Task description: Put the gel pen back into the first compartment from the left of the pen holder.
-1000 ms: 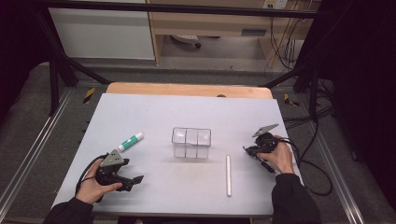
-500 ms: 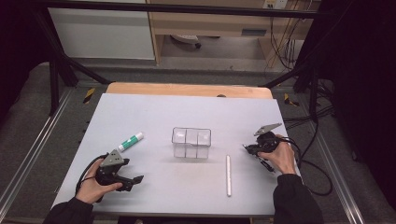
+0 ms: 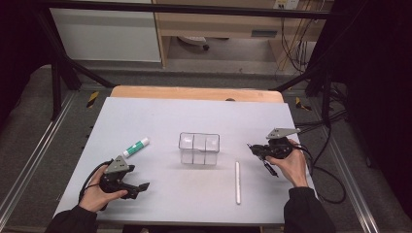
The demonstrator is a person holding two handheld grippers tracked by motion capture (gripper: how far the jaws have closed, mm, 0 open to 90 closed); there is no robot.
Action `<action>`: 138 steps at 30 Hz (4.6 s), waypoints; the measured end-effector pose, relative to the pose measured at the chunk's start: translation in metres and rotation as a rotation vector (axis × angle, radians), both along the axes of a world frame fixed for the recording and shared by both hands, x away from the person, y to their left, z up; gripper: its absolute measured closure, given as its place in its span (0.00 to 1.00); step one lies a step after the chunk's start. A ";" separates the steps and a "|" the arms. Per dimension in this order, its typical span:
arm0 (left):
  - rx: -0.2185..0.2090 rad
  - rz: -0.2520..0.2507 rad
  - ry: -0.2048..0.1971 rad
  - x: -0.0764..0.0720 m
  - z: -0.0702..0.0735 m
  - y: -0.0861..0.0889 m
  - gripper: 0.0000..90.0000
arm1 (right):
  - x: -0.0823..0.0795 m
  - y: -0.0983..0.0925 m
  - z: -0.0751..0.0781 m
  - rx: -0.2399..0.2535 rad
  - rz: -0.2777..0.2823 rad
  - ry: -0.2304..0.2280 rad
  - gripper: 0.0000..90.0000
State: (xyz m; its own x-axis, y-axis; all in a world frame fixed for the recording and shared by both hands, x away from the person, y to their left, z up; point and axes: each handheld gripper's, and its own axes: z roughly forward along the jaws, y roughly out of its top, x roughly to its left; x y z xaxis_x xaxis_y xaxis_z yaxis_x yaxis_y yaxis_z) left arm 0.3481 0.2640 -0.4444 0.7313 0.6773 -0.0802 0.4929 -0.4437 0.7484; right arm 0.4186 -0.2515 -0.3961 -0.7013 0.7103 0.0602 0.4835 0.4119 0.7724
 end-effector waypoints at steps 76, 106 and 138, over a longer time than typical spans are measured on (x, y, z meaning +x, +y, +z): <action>-0.007 0.002 -0.007 -0.001 0.002 0.002 0.09 | 0.012 0.191 0.063 0.571 -0.048 -0.350 0.90; -0.007 -0.003 -0.006 -0.001 0.002 0.002 0.09 | 0.033 0.220 0.023 0.526 -0.059 -0.300 0.90; -0.006 -0.002 -0.002 -0.001 0.001 0.002 0.09 | 0.015 0.198 0.002 0.365 -0.015 -0.249 0.72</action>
State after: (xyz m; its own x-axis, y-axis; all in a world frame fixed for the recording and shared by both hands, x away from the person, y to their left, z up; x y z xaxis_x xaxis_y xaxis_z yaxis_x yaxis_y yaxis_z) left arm 0.3472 0.2660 -0.4439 0.7328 0.6754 -0.0830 0.4909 -0.4401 0.7519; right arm 0.4335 -0.0532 -0.3945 -0.7163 0.6838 0.1392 0.2678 0.0851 0.9597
